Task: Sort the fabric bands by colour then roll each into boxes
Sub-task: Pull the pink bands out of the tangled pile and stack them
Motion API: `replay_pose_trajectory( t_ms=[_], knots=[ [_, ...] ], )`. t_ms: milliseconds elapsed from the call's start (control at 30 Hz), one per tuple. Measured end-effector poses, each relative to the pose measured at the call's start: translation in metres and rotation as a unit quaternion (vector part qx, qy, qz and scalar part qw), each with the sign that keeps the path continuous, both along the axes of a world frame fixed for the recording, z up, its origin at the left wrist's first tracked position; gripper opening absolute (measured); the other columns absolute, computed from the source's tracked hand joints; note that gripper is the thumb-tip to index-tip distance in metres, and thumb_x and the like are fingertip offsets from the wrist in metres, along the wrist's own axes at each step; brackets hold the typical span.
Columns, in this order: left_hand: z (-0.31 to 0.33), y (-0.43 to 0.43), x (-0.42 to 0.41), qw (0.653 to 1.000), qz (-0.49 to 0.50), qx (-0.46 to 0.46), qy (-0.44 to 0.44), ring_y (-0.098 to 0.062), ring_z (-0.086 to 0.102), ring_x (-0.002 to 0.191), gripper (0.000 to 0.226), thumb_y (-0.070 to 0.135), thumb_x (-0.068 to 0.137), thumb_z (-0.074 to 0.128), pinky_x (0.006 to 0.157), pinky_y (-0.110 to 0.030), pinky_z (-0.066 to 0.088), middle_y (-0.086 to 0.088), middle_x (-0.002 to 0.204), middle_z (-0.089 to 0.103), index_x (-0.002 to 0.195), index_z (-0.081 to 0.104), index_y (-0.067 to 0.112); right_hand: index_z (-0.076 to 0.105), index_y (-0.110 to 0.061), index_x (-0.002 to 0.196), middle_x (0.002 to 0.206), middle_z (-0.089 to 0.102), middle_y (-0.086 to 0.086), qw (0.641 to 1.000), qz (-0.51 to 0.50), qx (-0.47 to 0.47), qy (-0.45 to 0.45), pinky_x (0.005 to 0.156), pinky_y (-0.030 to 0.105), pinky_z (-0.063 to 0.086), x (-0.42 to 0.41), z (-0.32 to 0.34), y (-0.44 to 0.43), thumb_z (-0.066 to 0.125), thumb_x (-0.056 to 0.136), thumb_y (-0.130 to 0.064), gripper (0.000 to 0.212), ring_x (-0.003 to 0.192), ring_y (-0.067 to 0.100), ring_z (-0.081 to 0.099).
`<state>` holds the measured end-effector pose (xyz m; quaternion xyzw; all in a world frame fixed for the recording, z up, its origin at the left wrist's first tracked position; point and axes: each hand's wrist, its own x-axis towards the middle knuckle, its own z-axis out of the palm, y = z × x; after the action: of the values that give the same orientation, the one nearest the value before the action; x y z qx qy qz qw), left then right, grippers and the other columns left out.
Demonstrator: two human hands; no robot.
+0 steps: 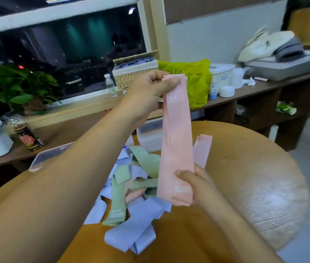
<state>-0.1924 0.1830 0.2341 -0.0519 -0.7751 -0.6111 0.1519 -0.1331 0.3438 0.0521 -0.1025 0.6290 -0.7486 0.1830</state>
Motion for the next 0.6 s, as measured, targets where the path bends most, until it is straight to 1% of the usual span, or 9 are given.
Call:
replay_pose_trajectory(
  t_ms=[33,100,167,233,300,367,400,500,600],
  knots=[
    [-0.007,0.005,-0.016,1.000,-0.001,0.002,-0.008,-0.023,0.070,0.091,0.017,0.019,0.099,0.075,0.093,-0.055,0.060,-0.009,0.101,0.075,0.111,0.069,0.009,0.074,-0.030,0.117,0.107,0.080,-0.011,0.999,-0.025,-0.007,-0.030,0.081,0.039,0.061,-0.006,-0.005,0.004,0.055,0.105,-0.012,0.030,0.098,0.012,0.075],
    [-0.027,0.015,-0.050,0.999,0.002,0.003,-0.034,-0.025,0.069,0.090,0.019,0.019,0.098,0.076,0.091,-0.055,0.060,-0.011,0.101,0.074,0.111,0.069,0.007,0.074,-0.029,0.120,0.110,0.078,-0.008,0.996,-0.058,-0.014,-0.074,0.073,0.031,0.059,-0.017,-0.011,0.010,0.052,0.104,-0.010,0.033,0.098,0.011,0.073],
    [-0.052,0.023,-0.085,0.998,0.013,-0.004,-0.059,-0.025,0.069,0.086,0.024,0.019,0.097,0.079,0.081,-0.049,0.059,-0.012,0.099,0.074,0.112,0.070,0.003,0.072,-0.028,0.117,0.106,0.077,-0.012,0.994,-0.068,0.009,-0.083,0.067,0.020,0.054,-0.023,-0.015,0.015,0.050,0.102,-0.007,0.034,0.095,0.002,0.071],
    [-0.078,0.028,-0.117,0.997,0.018,-0.016,-0.077,-0.023,0.067,0.080,0.018,0.020,0.094,0.082,0.071,-0.040,0.053,-0.010,0.092,0.072,0.102,0.071,0.008,0.070,-0.029,0.107,0.094,0.075,-0.022,0.994,-0.070,0.054,-0.060,0.068,0.015,0.049,-0.027,-0.020,0.019,0.050,0.102,-0.006,0.031,0.086,-0.010,0.067],
    [-0.101,0.033,-0.144,0.993,0.020,-0.028,-0.109,-0.023,0.064,0.076,0.016,0.020,0.094,0.082,0.066,-0.035,0.050,-0.009,0.088,0.069,0.095,0.068,0.014,0.070,-0.029,0.103,0.091,0.076,-0.023,0.993,-0.064,0.085,-0.048,0.077,0.021,0.053,-0.030,-0.025,0.020,0.051,0.100,-0.005,0.030,0.089,-0.006,0.070],
    [-0.124,0.039,-0.167,0.990,0.028,-0.054,-0.127,-0.025,0.064,0.078,0.016,0.022,0.093,0.082,0.066,-0.038,0.050,-0.011,0.088,0.069,0.093,0.069,0.014,0.069,-0.024,0.103,0.093,0.079,-0.010,0.993,-0.060,0.080,-0.069,0.079,0.037,0.065,-0.034,-0.028,0.020,0.051,0.099,0.001,0.031,0.084,0.006,0.076],
    [-0.136,0.042,-0.175,0.988,0.032,-0.072,-0.134,-0.027,0.064,0.080,0.015,0.023,0.092,0.082,0.065,-0.039,0.050,-0.011,0.088,0.069,0.091,0.070,0.014,0.069,-0.022,0.105,0.096,0.079,-0.003,0.992,-0.062,0.079,-0.080,0.078,0.042,0.067,-0.037,-0.029,0.020,0.051,0.098,0.002,0.031,0.083,0.012,0.077],
    [-0.171,0.052,-0.190,0.979,0.046,-0.134,-0.145,-0.022,0.063,0.082,0.014,0.025,0.093,0.080,0.066,-0.034,0.050,-0.002,0.086,0.069,0.086,0.069,0.021,0.067,-0.025,0.108,0.103,0.077,0.003,0.988,-0.052,0.111,-0.088,0.081,0.048,0.066,-0.045,-0.037,0.023,0.052,0.095,0.001,0.033,0.087,0.023,0.078],
    [-0.199,0.059,-0.197,0.966,0.043,-0.217,-0.133,-0.020,0.066,0.091,0.013,0.025,0.096,0.077,0.072,-0.036,0.053,0.001,0.092,0.070,0.087,0.067,0.026,0.066,-0.023,0.111,0.101,0.078,0.009,0.982,-0.031,0.161,-0.095,0.080,0.049,0.066,-0.051,-0.040,0.026,0.056,0.096,-0.006,0.025,0.083,0.027,0.079]
  ],
)
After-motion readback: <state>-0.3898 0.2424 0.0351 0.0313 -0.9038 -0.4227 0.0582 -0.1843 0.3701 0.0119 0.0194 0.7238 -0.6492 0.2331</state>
